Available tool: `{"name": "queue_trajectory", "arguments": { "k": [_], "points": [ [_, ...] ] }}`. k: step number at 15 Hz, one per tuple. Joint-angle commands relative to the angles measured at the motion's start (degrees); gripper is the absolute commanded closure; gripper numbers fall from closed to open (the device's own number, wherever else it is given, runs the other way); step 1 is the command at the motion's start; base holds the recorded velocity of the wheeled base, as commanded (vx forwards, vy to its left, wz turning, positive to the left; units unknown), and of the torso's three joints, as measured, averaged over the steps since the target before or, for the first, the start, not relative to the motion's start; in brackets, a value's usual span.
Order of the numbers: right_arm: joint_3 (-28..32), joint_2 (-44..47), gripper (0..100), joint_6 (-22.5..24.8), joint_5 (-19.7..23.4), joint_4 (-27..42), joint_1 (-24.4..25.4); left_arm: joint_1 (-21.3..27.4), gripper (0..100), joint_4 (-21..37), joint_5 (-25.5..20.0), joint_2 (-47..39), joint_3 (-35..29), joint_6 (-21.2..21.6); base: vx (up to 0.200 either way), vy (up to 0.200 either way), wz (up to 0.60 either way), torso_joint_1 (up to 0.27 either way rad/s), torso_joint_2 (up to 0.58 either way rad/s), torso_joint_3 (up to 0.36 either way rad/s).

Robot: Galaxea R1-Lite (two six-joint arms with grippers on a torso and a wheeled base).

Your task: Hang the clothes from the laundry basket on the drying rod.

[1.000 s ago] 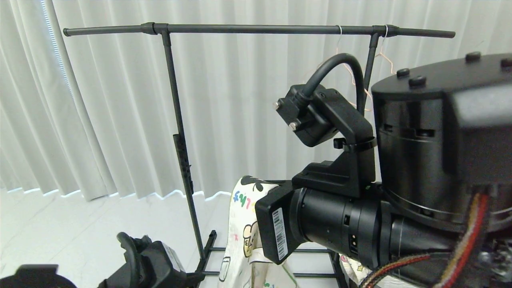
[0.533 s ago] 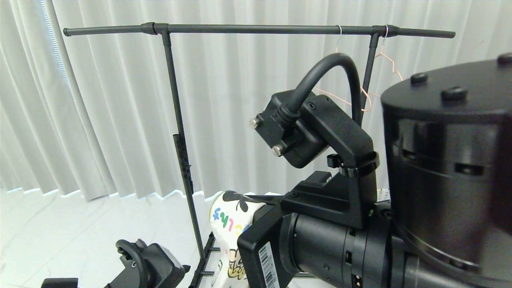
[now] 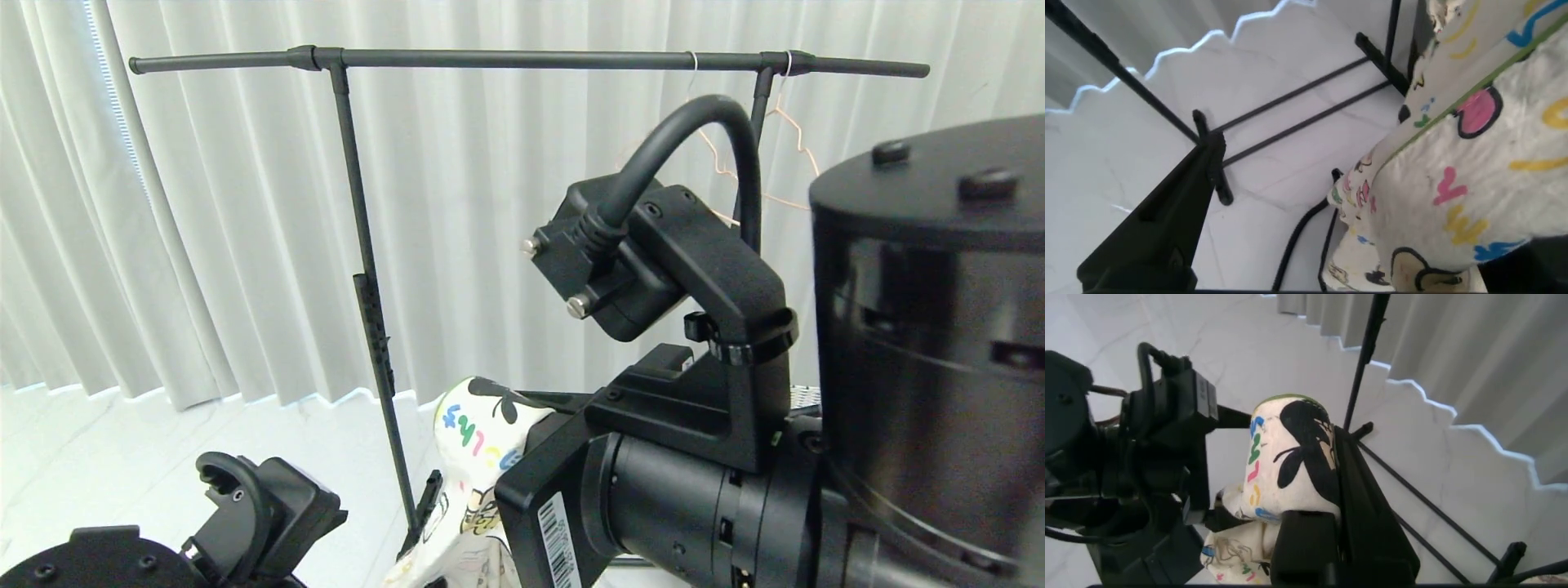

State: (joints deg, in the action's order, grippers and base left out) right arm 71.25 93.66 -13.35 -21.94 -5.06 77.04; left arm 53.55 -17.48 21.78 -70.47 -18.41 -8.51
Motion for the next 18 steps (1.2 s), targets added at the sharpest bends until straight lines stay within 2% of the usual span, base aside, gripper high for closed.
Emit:
{"name": "queue_trajectory", "arguments": {
  "k": [1, 4, 6, 7, 10, 12, 13, 14, 16, 18],
  "points": [
    [0.0, -0.3, 100, 0.0, -0.7, 0.0, -0.1, -0.7, 0, 0.0, 0.0, 2.4, 0.4, 0.0, 0.0, 0.0, 0.0, 0.0, 0.0, 0.0],
    [-0.2, -0.8, 100, 0.1, -1.1, 0.1, -0.1, -4.7, 0, -0.2, 0.0, 3.4, 0.5, 0.1, 0.0, 0.0, 0.0, 0.0, 0.0, 0.0],
    [-0.2, -0.8, 100, 0.1, -1.5, 0.1, -0.3, -4.9, 0, -0.7, 0.0, 4.5, 0.7, 0.1, 0.0, 0.0, 0.0, 0.0, 0.0, 0.0],
    [-0.3, -0.8, 100, 0.1, -2.8, 0.1, -0.4, -4.9, 100, -0.8, 0.0, 4.9, 0.8, 0.2, 0.0, 0.0, 0.0, 0.0, 0.0, 0.0],
    [-2.4, -1.5, 100, 0.1, -6.2, 0.0, -1.7, -4.9, 100, -3.4, 0.3, 5.6, 0.5, 1.9, 0.0, 0.0, 0.0, 0.0, 0.0, 0.0],
    [-3.9, -2.2, 100, 0.1, -7.9, 0.0, -3.7, -5.0, 100, -5.1, 0.4, 6.4, 0.5, 7.0, 0.0, 0.0, 0.0, 0.0, 0.0, 0.0],
    [-4.7, -3.0, 100, 0.1, -9.9, 0.0, -5.5, -4.9, 100, -6.6, 0.4, 7.4, 0.3, 12.2, 0.0, 0.0, 0.0, 0.0, 0.0, 0.0],
    [-5.3, -3.9, 100, 0.0, -11.0, 0.0, -7.0, -4.9, 100, -8.1, 0.3, 7.4, -0.3, 15.0, 0.0, 0.0, 0.0, 0.0, 0.0, 0.0],
    [-6.9, -5.8, 100, 0.1, -12.7, 0.0, -9.0, -4.9, 100, -10.1, 0.2, 6.4, -3.3, 17.0, 0.0, 0.0, 0.0, 0.0, 0.0, 0.0],
    [-8.9, -9.5, 100, 0.1, -15.5, 0.0, -11.0, -4.9, 100, -10.1, 0.1, 2.2, -14.6, 17.2, 0.0, 0.0, 0.0, 0.0, 0.0, 0.0]
  ]
}}
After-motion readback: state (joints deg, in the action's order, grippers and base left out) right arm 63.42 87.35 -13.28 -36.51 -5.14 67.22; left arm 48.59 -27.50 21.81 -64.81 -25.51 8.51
